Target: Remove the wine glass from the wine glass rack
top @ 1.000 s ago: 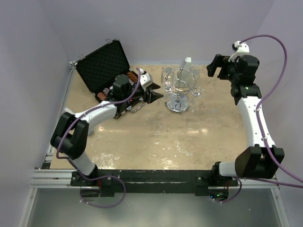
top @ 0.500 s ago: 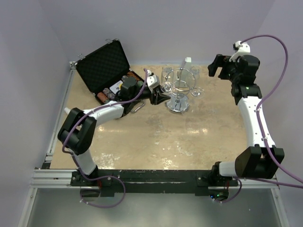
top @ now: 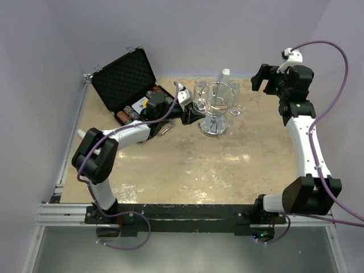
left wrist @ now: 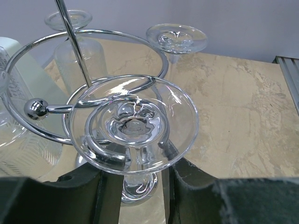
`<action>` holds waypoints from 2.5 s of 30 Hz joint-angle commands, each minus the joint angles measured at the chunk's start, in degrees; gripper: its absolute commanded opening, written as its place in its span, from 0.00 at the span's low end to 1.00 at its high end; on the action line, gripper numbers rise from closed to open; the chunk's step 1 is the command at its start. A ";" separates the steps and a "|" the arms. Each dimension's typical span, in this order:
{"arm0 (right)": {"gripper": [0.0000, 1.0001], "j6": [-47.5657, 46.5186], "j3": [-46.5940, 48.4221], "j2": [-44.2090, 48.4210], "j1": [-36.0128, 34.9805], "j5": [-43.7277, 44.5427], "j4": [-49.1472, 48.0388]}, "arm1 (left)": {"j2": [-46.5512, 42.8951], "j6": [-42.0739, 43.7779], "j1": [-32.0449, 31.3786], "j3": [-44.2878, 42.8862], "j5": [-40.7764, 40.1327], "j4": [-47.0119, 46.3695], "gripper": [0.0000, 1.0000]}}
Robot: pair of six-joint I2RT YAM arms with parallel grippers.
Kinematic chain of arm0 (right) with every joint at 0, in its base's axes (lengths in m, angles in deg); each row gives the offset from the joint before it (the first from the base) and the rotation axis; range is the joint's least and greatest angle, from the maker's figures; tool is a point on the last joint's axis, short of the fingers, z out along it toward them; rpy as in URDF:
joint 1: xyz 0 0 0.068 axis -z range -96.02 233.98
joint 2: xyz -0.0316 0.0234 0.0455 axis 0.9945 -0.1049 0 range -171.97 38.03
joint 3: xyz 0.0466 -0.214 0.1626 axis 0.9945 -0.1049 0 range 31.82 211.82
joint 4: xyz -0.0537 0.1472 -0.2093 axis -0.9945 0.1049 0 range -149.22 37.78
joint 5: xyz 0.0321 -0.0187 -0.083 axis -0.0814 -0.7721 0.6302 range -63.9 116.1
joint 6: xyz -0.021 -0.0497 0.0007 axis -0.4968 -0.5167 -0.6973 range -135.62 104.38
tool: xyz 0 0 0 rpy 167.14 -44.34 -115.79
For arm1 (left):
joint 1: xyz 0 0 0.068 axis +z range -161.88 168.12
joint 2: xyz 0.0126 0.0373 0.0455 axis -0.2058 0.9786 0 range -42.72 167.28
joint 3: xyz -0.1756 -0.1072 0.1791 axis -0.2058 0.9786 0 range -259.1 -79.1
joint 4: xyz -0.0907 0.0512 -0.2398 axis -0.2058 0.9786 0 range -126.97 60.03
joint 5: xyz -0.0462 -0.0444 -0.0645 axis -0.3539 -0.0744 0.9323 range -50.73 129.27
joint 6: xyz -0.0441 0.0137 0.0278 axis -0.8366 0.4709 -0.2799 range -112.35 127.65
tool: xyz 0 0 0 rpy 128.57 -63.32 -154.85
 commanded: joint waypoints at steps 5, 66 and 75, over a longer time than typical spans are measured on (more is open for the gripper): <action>0.98 -0.12 2.12 2.50 0.41 1.18 0.23 | 0.18 0.61 -0.09 -0.62 0.77 -5.59 0.39; 0.98 0.58 1.50 1.36 0.41 -0.31 -0.56 | -5.97 3.69 0.35 5.45 -3.71 -6.56 0.00; 0.98 0.58 0.45 2.06 0.50 -0.40 -0.91 | -7.38 3.25 0.52 6.77 -3.80 -6.47 0.00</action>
